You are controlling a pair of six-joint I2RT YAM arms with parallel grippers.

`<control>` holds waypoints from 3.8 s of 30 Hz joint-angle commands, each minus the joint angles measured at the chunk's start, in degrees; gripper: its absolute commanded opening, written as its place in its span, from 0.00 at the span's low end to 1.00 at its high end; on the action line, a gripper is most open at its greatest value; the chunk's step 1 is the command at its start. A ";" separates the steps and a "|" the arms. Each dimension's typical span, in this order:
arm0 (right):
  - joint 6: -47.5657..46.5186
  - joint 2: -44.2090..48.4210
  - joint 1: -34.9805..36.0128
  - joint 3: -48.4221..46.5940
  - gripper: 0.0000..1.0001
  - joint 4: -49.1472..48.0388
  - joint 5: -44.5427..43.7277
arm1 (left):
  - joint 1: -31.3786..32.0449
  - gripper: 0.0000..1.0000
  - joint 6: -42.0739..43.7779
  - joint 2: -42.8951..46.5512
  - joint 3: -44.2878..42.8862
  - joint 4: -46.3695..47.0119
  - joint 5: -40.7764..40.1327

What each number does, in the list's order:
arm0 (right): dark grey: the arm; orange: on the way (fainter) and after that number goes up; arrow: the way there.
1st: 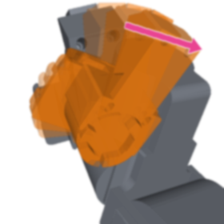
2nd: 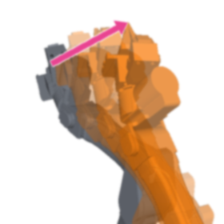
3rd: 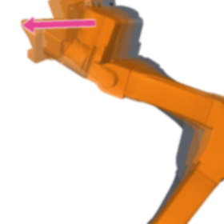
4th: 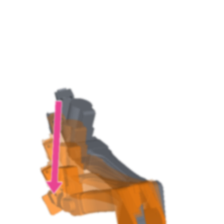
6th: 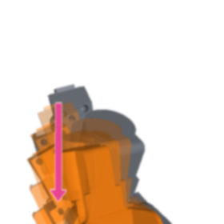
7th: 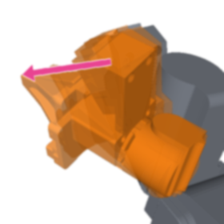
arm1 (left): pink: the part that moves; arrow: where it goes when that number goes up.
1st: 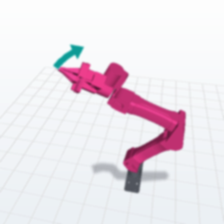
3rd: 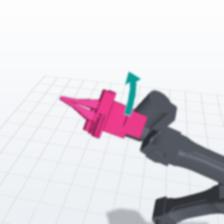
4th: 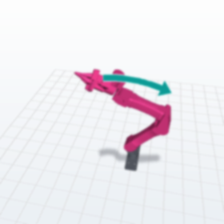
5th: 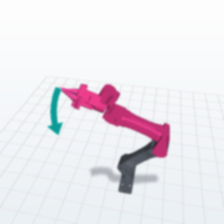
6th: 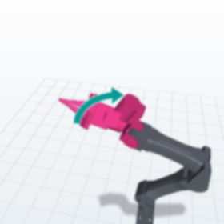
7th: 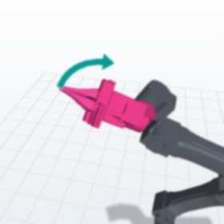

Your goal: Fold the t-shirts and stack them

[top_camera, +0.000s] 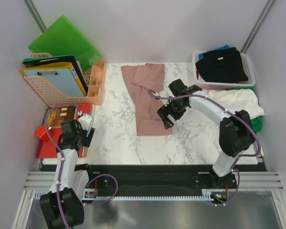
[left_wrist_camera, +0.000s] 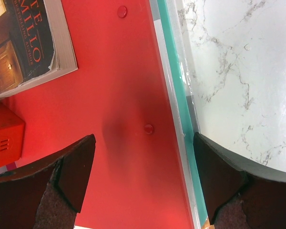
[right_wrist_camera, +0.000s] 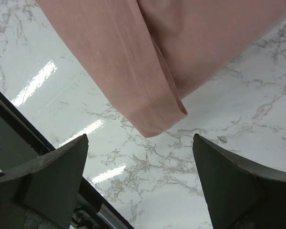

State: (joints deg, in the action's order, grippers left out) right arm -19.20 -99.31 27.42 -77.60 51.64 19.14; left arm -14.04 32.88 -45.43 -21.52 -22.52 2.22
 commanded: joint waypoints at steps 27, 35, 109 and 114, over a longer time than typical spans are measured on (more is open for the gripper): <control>3.38 -10.11 -6.85 -0.79 0.98 -1.45 24.36 | -0.02 0.90 1.57 1.57 0.42 1.08 -0.20; 3.65 -10.47 -6.77 -2.47 0.04 -0.93 25.08 | -0.02 0.91 1.57 1.75 0.78 0.99 -0.20; -18.86 -5.19 1.41 -1.05 0.98 13.67 16.37 | 0.07 0.90 2.10 -0.89 0.51 3.80 -0.20; -14.65 -10.38 1.58 -4.83 0.98 6.82 14.54 | -0.02 0.90 2.36 0.69 1.21 3.19 -0.46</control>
State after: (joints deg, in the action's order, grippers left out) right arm -36.53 -107.48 28.77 -79.26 64.77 34.74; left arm -14.00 32.93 -45.76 -21.15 -20.08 2.22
